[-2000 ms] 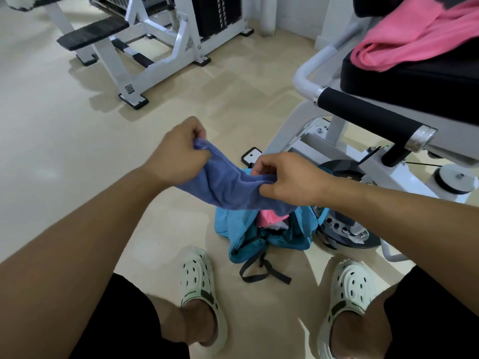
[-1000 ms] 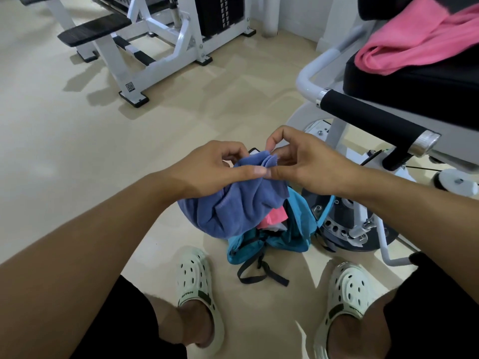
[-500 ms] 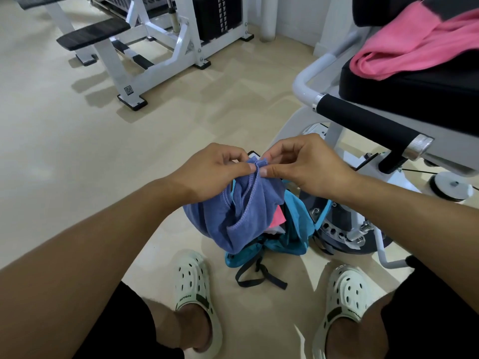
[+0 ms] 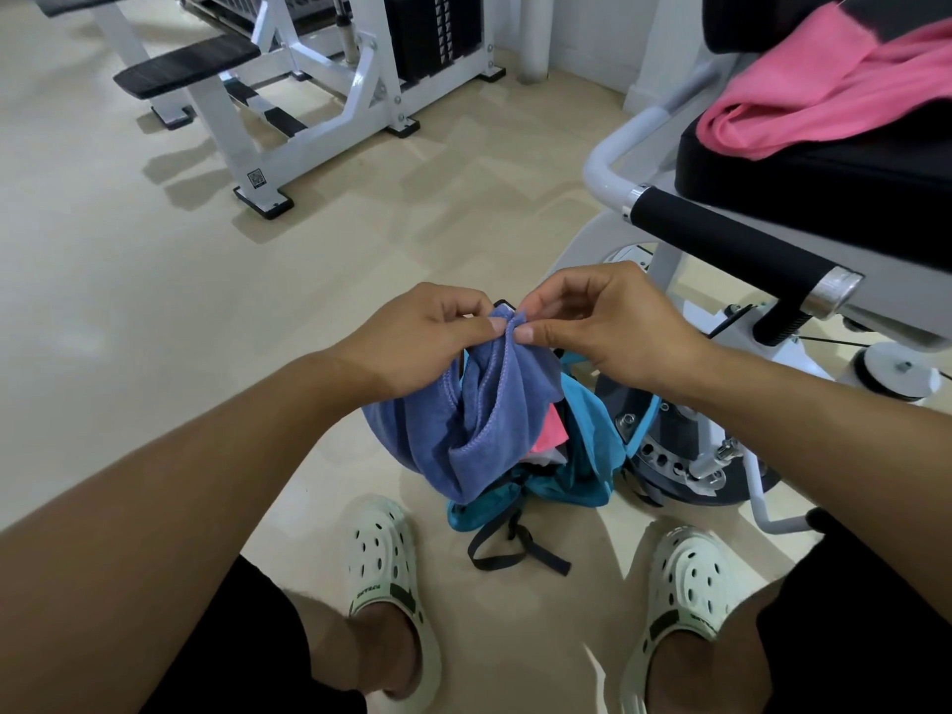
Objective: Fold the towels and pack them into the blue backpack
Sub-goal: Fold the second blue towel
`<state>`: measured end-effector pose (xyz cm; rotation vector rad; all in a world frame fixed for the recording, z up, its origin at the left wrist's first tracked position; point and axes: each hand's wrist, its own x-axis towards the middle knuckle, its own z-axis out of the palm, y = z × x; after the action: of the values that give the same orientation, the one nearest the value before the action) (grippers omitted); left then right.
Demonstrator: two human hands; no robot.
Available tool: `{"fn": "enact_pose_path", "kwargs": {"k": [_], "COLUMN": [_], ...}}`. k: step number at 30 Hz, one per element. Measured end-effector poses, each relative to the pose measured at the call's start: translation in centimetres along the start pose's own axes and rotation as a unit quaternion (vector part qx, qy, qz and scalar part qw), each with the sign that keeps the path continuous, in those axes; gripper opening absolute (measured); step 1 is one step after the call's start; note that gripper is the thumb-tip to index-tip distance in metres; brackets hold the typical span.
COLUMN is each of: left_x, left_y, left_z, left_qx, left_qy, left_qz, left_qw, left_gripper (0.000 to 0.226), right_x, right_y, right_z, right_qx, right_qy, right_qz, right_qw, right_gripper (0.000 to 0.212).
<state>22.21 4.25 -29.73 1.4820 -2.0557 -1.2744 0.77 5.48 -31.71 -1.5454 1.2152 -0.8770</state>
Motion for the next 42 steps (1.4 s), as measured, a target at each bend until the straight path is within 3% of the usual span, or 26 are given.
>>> {"fn": "enact_pose_path", "kwargs": {"k": [10,19,26,34,37,42], "left_x": [-0.4,-0.4,-0.2,-0.6,-0.7,-0.4], "left_y": [0.3,0.3,0.1,0.2,0.1,0.2], "left_z": [0.2,-0.2,-0.1,-0.5,-0.6,-0.2], "left_qx": [-0.021,-0.015,0.015,0.010,0.011,-0.030], "left_qy": [-0.007,-0.008,-0.011,-0.034,-0.030,0.007], "left_qz": [0.014,0.006,0.007,0.018,0.011,-0.015], "left_qw": [1.000,1.000,1.000,0.999,0.999,0.999], "left_gripper": [0.041,0.023,0.027,0.019,0.013,0.022], "right_x": [-0.4,0.0,-0.1,0.1,0.0,0.0], "right_y": [-0.6,0.1,0.2,0.9,0.8,0.5], "right_z": [0.0,-0.2,0.1,0.3,0.4,0.3], "right_qx": [0.025,-0.022,-0.020,-0.025,-0.043,-0.029], "right_qy": [-0.023,-0.017,-0.021,-0.115,-0.084,-0.026], "right_qz": [0.032,0.017,-0.004,0.040,0.009,-0.030], "right_qw": [0.999,0.999,1.000,0.992,0.995,0.999], "right_gripper": [0.021,0.014,0.015,0.019,0.016,0.011]}}
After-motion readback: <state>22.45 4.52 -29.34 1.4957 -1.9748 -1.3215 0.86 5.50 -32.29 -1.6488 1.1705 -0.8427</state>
